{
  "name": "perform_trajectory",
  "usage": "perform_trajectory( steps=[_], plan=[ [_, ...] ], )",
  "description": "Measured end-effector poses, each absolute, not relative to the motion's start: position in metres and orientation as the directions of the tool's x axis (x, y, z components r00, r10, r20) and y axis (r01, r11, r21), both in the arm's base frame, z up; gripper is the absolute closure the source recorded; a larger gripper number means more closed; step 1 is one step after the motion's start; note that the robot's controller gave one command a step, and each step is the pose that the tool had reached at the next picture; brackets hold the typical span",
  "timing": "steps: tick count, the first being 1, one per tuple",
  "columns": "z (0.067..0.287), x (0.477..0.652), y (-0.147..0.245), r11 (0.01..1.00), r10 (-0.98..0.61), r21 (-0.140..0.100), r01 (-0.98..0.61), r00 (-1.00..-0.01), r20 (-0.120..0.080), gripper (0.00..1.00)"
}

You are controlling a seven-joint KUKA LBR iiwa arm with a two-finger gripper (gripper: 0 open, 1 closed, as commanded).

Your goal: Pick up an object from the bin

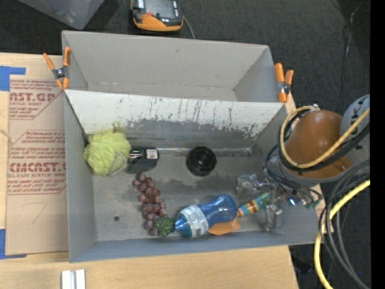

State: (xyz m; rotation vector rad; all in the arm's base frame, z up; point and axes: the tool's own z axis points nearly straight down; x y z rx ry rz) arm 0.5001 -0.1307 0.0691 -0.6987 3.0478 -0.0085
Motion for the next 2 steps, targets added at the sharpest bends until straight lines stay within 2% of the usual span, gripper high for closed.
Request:
perform_trajectory(
  steps=[1,2],
  plan=[
    [0.0696,0.5142,-0.1369,0.937,-0.349,0.002,-0.349,-0.937,-0.001,1.0],
    [0.0699,0.5141,-0.1368,0.937,-0.349,0.002,-0.349,-0.937,-0.001,1.0]
  ],
)
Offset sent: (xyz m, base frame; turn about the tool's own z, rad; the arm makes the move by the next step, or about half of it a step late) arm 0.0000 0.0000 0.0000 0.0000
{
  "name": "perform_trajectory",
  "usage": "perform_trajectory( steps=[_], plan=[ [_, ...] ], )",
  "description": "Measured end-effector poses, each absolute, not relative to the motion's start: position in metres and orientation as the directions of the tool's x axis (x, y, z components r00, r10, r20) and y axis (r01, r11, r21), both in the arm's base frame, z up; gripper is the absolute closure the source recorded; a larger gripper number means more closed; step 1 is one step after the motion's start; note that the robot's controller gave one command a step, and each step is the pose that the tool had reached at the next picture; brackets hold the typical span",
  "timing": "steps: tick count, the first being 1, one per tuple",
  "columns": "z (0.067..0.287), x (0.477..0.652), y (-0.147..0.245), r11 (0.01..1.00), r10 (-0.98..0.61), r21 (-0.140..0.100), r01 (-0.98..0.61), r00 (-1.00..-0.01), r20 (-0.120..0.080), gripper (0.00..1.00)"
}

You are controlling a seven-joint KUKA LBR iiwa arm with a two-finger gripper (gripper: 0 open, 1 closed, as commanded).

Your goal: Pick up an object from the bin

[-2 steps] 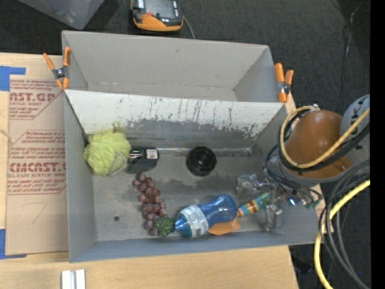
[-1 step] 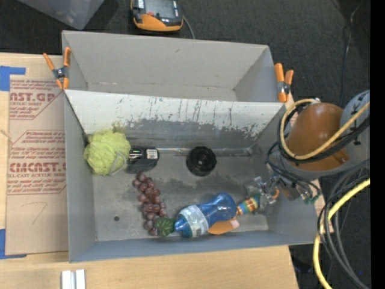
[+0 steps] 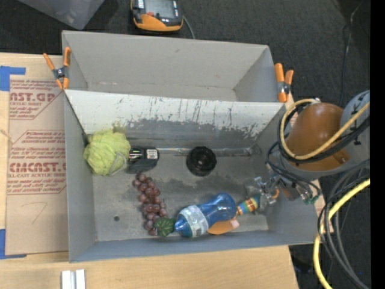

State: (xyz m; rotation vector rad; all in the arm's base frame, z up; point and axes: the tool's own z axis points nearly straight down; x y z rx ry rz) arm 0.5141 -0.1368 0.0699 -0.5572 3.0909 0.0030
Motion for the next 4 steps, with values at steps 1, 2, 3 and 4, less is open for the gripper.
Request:
perform_trajectory(
  steps=[1,2,3,4],
  plan=[
    [0.097,0.511,-0.135,0.937,-0.349,0.007,-0.349,-0.937,0.007,1.0],
    [0.131,0.514,-0.136,0.937,-0.349,0.001,-0.349,-0.937,-0.002,1.0],
    [0.17,0.513,-0.135,0.937,-0.349,0.006,-0.349,-0.937,0.005,1.0],
    [0.19,0.514,-0.135,0.937,-0.349,0.001,-0.349,-0.937,-0.001,1.0]
  ],
)
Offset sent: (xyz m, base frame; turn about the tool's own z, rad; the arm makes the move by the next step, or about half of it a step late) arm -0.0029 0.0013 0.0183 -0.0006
